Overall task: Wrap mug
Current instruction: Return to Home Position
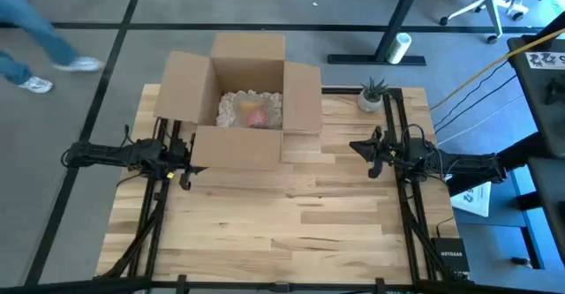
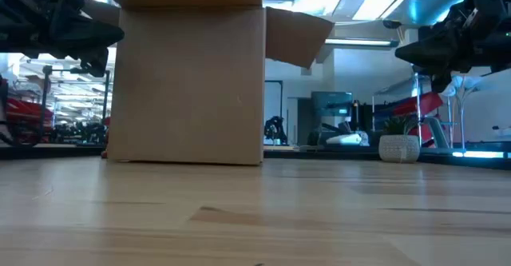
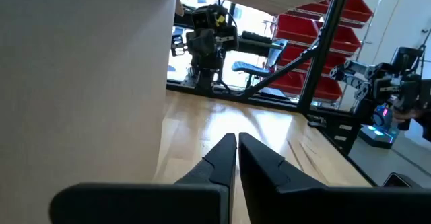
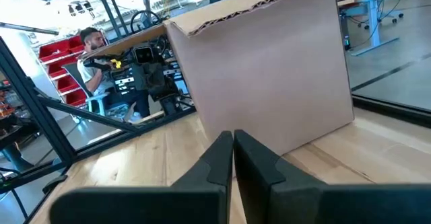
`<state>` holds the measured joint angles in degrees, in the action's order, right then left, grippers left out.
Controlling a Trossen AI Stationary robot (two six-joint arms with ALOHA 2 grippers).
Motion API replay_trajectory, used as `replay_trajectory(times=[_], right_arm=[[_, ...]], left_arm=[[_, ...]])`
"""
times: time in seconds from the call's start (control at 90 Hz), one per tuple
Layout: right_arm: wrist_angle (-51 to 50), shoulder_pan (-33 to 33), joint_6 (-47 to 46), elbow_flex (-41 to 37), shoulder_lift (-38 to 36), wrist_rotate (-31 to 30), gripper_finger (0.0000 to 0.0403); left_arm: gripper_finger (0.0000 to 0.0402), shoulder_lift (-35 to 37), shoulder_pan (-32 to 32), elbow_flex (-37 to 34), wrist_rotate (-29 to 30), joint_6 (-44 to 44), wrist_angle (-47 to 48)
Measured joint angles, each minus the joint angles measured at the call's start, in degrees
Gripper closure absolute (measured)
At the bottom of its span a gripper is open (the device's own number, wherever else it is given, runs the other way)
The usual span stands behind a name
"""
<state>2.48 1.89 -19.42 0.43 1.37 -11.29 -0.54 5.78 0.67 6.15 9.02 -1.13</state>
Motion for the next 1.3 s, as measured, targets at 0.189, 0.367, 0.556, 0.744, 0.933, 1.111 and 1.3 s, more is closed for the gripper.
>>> replay_trajectory(times=[0.189,0.367,0.556,0.744,0.933,1.111,1.3], right_arm=[[0.0,0.0,0.0,0.0,0.0,0.0,0.0403],[-0.02,0.0,0.0,0.0,0.02,-0.02,0.0403],[-0.02,0.0,0.0,0.0,0.02,-0.02,0.0403],[-0.02,0.0,0.0,0.0,0.02,0.05,0.0403],[-0.13,0.0,0.01,-0.01,0.02,0.83,0.0403],[-0.11,0.0,0.0,-0.02,0.0,0.85,0.0403],[-0.09,0.02,0.0,-0.02,0.0,0.85,0.0403]], left_arm=[[0.0402,0.0,0.01,0.0,0.0,0.17,0.01],[0.0402,-1.39,-1.99,0.0,1.12,-2.13,-0.07],[0.0402,-8.11,-9.51,0.0,1.96,-0.1,-0.17],[0.0402,-18.69,-18.04,0.0,2.08,2.37,-0.2],[0.0401,-26.68,-21.64,0.0,1.91,3.09,-0.22],[0.0401,-29.03,-21.7,0.0,2.05,4.36,-0.21],[0.0401,-29.09,-21.7,0.0,2.05,5.1,-0.21]])
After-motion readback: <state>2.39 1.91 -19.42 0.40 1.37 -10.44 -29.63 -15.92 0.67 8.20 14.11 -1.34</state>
